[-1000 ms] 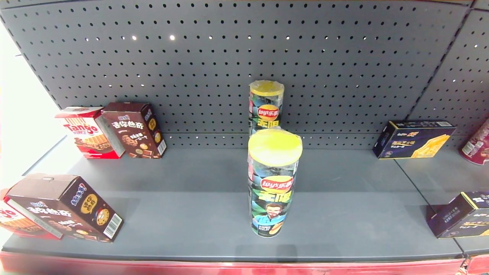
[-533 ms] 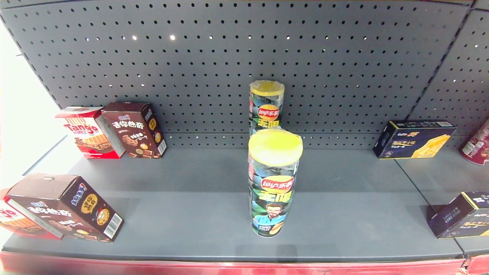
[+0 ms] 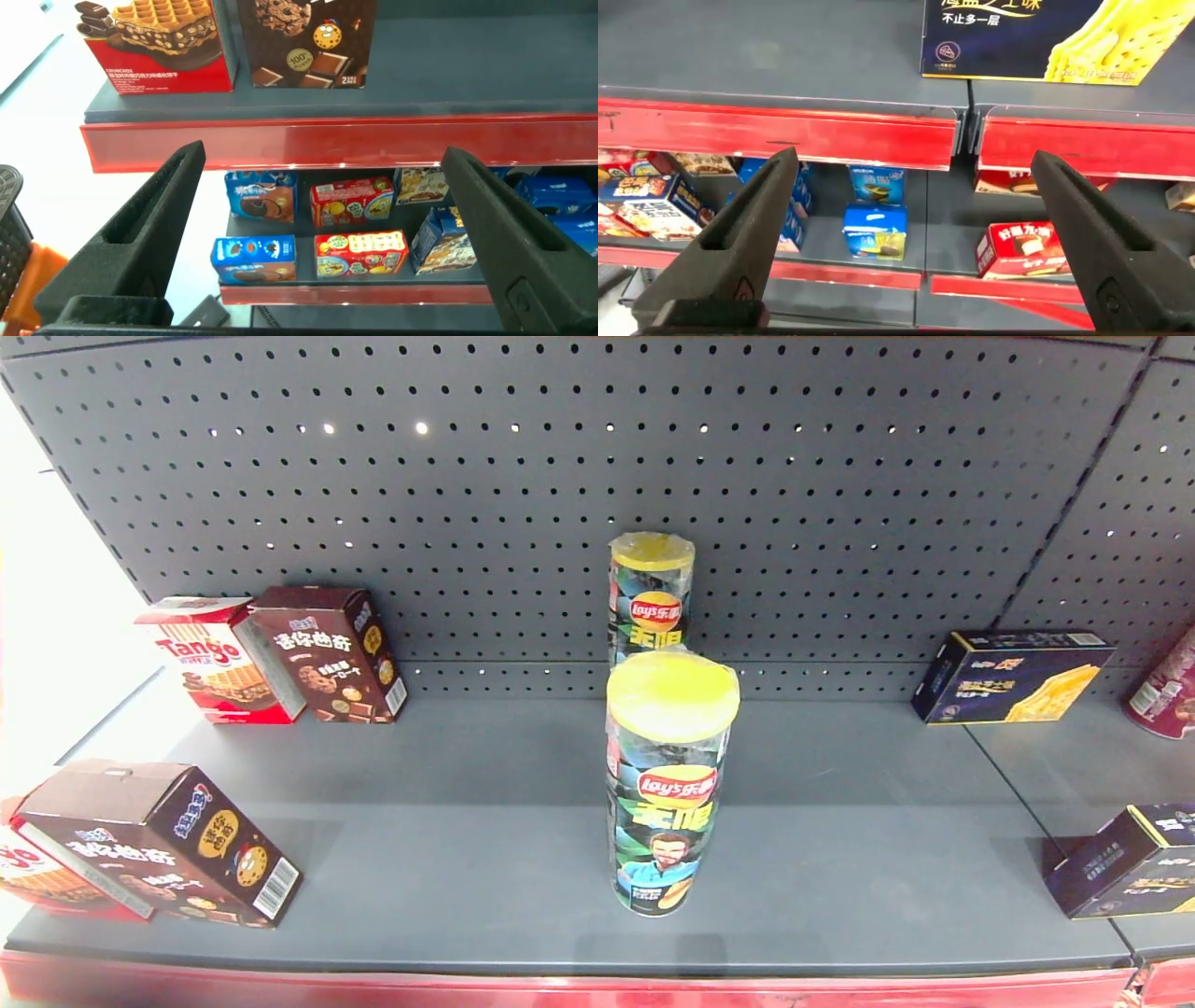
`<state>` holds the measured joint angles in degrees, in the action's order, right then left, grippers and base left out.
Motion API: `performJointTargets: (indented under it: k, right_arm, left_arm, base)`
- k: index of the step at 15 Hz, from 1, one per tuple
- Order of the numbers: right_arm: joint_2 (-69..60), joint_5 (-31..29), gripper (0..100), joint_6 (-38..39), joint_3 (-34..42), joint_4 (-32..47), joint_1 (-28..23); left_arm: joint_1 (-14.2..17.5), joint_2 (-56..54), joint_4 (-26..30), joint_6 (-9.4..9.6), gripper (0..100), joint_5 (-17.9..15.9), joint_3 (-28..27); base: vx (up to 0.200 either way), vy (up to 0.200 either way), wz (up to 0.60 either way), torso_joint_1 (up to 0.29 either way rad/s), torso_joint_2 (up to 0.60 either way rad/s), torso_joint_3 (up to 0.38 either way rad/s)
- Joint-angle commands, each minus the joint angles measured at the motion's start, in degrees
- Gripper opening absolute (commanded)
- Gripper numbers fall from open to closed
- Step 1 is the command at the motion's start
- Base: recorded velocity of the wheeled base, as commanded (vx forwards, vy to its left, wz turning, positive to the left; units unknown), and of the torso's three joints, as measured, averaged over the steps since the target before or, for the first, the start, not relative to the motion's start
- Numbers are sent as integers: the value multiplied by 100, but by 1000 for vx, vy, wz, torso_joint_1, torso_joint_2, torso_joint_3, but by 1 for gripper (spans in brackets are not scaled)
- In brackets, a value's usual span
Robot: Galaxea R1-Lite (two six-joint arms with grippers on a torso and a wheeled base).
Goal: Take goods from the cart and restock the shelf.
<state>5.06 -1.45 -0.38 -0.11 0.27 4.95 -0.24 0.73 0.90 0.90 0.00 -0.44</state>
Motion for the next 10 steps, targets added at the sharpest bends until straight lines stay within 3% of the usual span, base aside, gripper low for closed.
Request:
performJointTargets:
  k: [1, 10]
  right_arm:
    - [-58, 4, 100, 3, -7, 17, -495]
    - [-497, -13, 100, 38, 11, -9, -486]
  left_arm:
    - [-2, -3, -2, 15, 100, 0, 0]
    - [-2, -12, -90, -20, 100, 35, 35]
  base:
    - [0, 0, 0, 0, 0, 0]
    - [0, 0, 0, 0, 0, 0]
